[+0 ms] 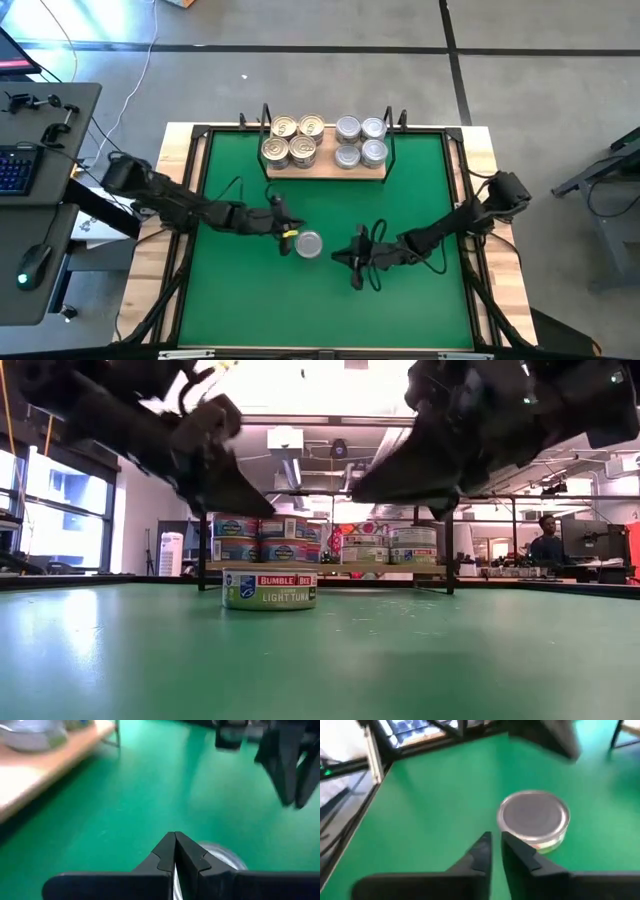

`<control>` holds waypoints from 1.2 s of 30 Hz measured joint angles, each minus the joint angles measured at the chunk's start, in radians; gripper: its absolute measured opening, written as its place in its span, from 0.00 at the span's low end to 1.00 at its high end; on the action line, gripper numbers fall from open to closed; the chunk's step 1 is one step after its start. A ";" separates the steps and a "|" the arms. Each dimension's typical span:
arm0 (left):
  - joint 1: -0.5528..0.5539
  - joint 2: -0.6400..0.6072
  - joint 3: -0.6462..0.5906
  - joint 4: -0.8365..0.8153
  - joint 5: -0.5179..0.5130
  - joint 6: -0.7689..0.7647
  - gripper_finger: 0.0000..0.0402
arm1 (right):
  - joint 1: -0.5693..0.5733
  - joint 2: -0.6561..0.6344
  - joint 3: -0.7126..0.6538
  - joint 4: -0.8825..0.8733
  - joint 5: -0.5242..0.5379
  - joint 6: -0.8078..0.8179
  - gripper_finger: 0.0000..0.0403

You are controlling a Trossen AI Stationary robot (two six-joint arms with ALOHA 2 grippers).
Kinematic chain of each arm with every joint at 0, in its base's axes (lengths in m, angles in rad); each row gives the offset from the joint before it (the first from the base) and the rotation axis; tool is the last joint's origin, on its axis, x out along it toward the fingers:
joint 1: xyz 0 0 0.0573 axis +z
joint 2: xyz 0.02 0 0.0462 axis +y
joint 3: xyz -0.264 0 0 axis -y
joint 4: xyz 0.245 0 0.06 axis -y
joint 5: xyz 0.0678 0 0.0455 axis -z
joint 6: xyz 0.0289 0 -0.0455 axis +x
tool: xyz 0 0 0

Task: Stack canned seafood by type on shelf
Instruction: Stack the green white tuna can on top of the other green white tuna can on the shelf

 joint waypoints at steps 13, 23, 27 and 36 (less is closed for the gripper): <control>0.048 0.257 0.081 0.022 0.134 -0.001 0.00 | -0.002 0.066 0.033 0.042 0.030 -0.092 0.35; 0.049 0.278 0.079 0.029 0.141 0.034 0.00 | -0.002 0.077 0.063 0.039 -0.016 -0.359 0.53; 0.057 0.279 0.079 0.025 0.146 0.052 0.00 | -0.013 0.076 0.119 -0.044 -0.018 -0.502 0.65; 0.096 0.279 0.076 0.021 0.196 0.085 0.00 | -0.037 0.076 0.144 -0.121 -0.018 -0.605 0.70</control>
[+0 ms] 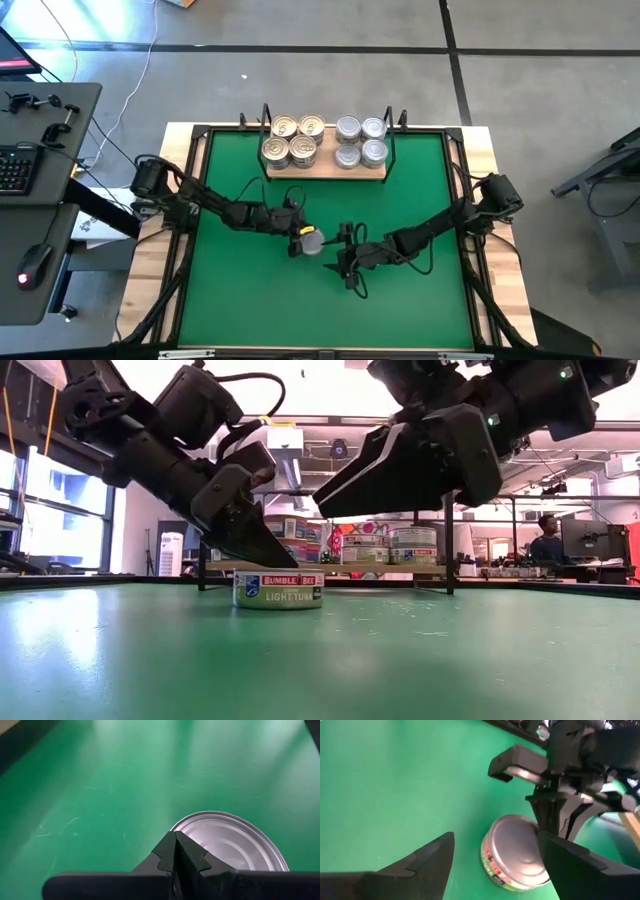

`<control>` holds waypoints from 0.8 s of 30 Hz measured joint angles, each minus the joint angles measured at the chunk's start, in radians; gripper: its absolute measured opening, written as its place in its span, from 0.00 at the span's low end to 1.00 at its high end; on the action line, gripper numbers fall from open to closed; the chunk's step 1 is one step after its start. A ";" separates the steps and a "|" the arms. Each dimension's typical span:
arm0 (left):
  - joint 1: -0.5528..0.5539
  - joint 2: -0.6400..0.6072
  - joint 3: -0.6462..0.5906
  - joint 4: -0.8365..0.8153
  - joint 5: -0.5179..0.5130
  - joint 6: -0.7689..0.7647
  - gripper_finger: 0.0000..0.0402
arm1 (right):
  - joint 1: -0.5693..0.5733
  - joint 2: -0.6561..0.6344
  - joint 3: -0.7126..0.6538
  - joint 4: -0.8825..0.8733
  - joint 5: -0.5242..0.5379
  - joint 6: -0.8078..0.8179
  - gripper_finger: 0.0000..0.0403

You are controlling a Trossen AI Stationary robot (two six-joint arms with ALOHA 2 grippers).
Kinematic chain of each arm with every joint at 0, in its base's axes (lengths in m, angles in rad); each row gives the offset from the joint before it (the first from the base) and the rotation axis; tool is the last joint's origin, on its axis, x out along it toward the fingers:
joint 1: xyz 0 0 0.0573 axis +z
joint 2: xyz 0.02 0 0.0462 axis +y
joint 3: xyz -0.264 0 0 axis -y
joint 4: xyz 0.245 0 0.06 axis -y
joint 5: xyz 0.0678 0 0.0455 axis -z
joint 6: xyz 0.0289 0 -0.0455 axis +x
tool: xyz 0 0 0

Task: Stack canned seafood by type on shelf
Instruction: Stack the green white tuna can on top of the other green white tuna can on the shelf

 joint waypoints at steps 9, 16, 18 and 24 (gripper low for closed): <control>0.001 -0.021 0.002 -0.009 -0.009 0.029 0.00 | 0.021 0.000 -0.001 -0.011 0.000 0.017 0.70; -0.059 -0.118 0.026 -0.037 -0.053 0.061 0.00 | 0.028 0.000 -0.002 -0.009 0.000 0.138 0.70; -0.057 -0.123 0.028 -0.027 -0.062 0.077 0.00 | 0.023 0.000 -0.002 -0.015 0.000 0.158 0.70; -0.029 -0.069 0.026 -0.057 -0.017 0.070 0.00 | 0.015 0.000 -0.002 -0.017 0.000 0.164 0.70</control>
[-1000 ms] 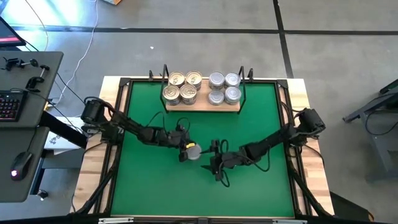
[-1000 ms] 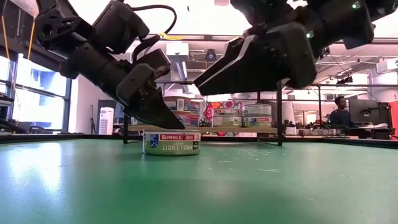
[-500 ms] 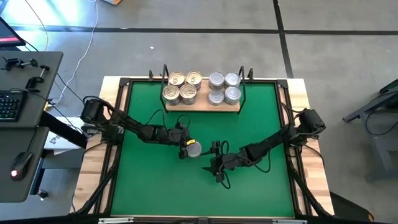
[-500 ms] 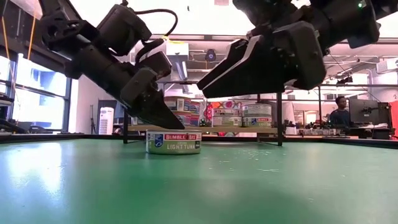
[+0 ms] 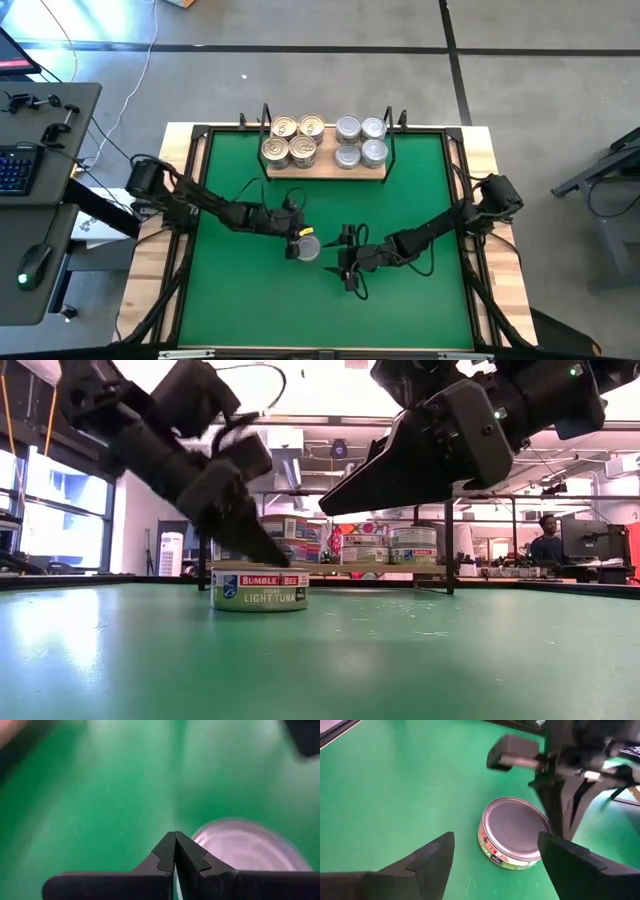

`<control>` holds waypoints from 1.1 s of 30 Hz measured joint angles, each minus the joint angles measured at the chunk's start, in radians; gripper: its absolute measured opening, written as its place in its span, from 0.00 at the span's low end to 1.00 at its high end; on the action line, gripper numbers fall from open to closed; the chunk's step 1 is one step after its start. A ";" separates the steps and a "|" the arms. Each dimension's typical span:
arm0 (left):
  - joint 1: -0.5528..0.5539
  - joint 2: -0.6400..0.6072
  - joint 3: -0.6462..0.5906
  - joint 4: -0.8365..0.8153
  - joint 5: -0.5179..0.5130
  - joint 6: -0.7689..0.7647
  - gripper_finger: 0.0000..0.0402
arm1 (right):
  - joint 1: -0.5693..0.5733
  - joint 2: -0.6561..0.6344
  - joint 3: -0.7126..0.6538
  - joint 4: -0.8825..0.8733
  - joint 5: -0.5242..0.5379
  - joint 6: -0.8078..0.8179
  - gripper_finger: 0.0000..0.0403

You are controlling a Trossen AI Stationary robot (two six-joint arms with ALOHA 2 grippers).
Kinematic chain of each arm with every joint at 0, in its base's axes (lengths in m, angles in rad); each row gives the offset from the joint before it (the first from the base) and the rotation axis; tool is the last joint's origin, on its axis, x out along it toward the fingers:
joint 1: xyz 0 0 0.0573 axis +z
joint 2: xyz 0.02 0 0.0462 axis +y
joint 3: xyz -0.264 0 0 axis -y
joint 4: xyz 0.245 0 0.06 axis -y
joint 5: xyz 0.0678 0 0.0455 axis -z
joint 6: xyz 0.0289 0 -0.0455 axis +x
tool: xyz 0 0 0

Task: Stack canned seafood by type on shelf
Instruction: Stack the green white tuna can on top of the other green white tuna can on the shelf

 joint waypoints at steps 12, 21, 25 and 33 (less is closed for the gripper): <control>0.008 0.096 0.006 0.050 0.012 -0.026 0.00 | 0.000 -0.001 0.000 -0.001 -0.001 0.000 0.70; 0.031 0.098 0.004 0.043 0.018 0.009 0.00 | 0.009 -0.001 0.000 -0.004 -0.029 -0.080 0.70; 0.048 0.104 -0.002 0.014 0.044 0.025 0.00 | 0.019 0.030 0.015 -0.003 -0.001 -0.130 0.70; 0.042 0.102 0.000 0.018 0.060 0.031 0.00 | 0.019 0.093 0.083 -0.049 0.168 -0.118 0.70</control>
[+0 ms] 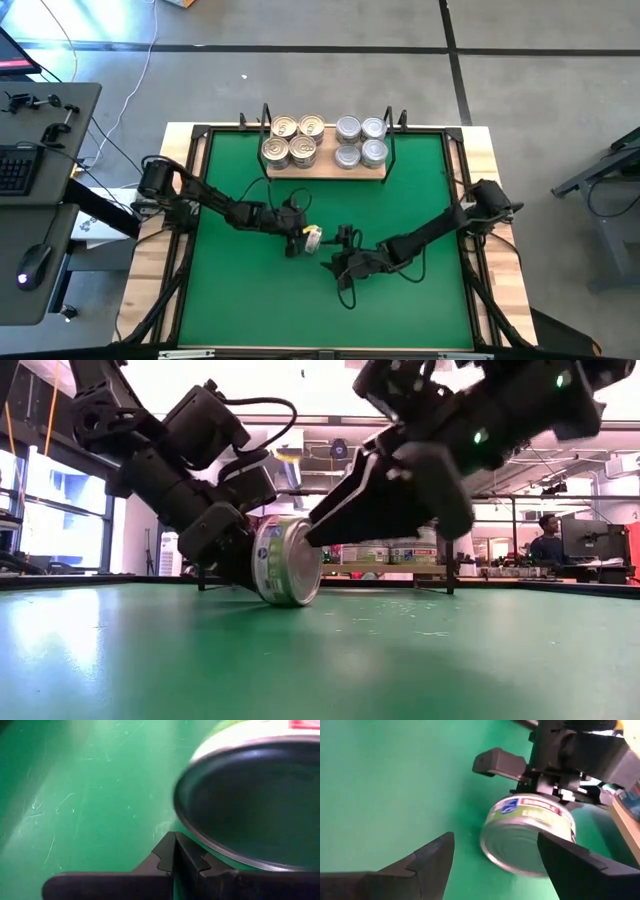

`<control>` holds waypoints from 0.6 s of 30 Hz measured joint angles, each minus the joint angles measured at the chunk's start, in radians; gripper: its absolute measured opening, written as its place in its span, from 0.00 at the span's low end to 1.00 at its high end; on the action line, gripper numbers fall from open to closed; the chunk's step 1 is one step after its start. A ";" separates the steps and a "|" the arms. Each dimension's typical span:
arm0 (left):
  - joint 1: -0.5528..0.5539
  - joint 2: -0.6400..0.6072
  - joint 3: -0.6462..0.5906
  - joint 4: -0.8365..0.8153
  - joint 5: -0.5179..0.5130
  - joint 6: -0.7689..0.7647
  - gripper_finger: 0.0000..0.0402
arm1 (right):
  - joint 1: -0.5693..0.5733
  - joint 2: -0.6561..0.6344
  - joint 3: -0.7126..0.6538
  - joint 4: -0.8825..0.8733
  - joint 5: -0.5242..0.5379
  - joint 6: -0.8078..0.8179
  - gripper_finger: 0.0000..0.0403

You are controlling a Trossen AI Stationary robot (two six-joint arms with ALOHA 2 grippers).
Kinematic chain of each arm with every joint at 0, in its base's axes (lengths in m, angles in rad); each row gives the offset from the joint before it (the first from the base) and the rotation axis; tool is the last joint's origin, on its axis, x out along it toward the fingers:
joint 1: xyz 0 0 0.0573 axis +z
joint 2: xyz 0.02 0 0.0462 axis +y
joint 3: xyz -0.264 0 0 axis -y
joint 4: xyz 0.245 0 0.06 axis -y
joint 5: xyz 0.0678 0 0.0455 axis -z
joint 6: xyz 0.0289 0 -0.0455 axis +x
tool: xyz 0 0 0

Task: Stack canned seafood by type on shelf
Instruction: Stack the green white tuna can on top of the other green white tuna can on the shelf

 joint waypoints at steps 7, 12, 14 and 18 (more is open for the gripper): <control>-0.014 -0.011 0.002 -0.026 -0.015 0.009 0.00 | -0.015 -0.089 0.064 -0.300 -0.032 0.014 0.70; -0.016 -0.086 0.002 -0.187 -0.088 0.035 0.00 | -0.095 -0.098 0.091 -0.355 -0.139 -0.160 0.70; -0.017 -0.133 0.001 -0.282 -0.128 0.018 0.00 | -0.129 -0.098 0.119 -0.422 -0.165 -0.213 0.70; -0.036 -0.193 0.001 -0.345 -0.165 -0.020 0.00 | -0.197 -0.098 0.233 -0.645 -0.231 -0.280 0.70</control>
